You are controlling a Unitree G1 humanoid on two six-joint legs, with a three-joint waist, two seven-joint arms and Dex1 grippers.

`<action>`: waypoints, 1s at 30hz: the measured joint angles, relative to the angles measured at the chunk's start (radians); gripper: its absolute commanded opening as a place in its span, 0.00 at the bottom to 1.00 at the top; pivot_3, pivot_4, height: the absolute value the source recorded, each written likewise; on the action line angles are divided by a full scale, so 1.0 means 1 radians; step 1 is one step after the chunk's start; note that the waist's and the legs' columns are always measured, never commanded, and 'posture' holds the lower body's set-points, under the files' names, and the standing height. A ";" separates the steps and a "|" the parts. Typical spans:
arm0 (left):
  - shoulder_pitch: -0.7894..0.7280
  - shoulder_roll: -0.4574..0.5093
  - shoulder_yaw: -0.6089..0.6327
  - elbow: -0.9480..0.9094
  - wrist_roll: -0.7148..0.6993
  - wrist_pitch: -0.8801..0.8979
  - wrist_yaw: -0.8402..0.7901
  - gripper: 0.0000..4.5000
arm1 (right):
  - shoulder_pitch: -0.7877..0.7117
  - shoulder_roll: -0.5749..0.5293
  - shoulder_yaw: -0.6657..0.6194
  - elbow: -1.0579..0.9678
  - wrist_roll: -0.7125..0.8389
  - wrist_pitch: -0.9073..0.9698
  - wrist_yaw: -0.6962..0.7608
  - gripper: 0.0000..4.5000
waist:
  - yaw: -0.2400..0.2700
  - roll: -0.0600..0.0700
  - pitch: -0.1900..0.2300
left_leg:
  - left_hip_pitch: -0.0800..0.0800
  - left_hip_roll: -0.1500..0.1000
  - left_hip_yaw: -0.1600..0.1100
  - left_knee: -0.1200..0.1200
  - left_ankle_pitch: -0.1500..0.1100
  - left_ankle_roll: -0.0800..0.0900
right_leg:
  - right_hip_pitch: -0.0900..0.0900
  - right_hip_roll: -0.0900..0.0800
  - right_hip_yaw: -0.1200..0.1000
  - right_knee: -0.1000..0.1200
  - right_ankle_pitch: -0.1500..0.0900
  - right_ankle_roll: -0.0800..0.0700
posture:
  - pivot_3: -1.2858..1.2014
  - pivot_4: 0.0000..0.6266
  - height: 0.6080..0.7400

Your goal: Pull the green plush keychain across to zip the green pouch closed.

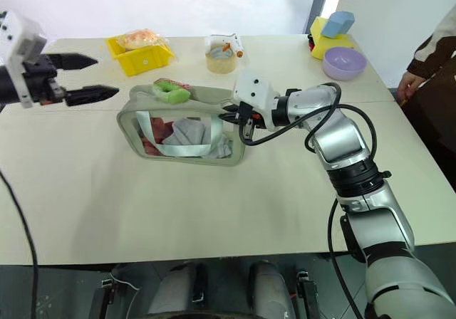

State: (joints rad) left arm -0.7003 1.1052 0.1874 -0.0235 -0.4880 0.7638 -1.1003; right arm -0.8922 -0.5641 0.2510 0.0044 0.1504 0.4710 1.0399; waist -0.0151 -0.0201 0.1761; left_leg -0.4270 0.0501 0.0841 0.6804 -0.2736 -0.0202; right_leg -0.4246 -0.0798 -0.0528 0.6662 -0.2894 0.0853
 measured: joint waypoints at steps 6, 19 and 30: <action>0.185 -0.073 0.027 -0.112 -0.019 0.004 0.047 0.99 | 0.000 0.004 -0.001 0.000 0.001 -0.001 0.008 0.00 | 0.003 0.000 0.000 | 0.000 0.000 -0.001 0.000 0.000 0.000 | 0.000 0.000 0.000 0.000 0.000 0.000 | 0.52 0.24 0.99; 0.180 -0.141 -0.020 -0.057 0.042 -0.127 0.087 0.01 | -0.001 0.007 0.000 -0.003 0.008 0.008 0.018 0.00 | 0.002 0.000 0.000 | 0.000 0.000 0.000 0.000 0.000 0.000 | 0.000 0.000 0.000 0.000 0.000 0.000 | 0.52 0.24 0.99; 0.188 -0.153 -0.019 -0.087 0.039 -0.115 0.077 0.00 | -0.022 0.007 -0.003 -0.022 0.043 0.077 0.041 0.60 | 0.005 0.000 0.000 | 0.000 0.000 0.000 0.000 0.000 0.000 | 0.000 0.000 0.000 0.000 0.000 0.000 | 0.52 0.24 0.99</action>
State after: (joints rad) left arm -0.5125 0.9526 0.1684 -0.1102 -0.4491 0.6485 -1.0230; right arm -0.9145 -0.5572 0.2480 -0.0181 0.1930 0.5481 1.0812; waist -0.0106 -0.0201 0.1760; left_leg -0.4273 0.0498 0.0838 0.6805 -0.2738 -0.0200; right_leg -0.4245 -0.0801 -0.0528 0.6661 -0.2894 0.0852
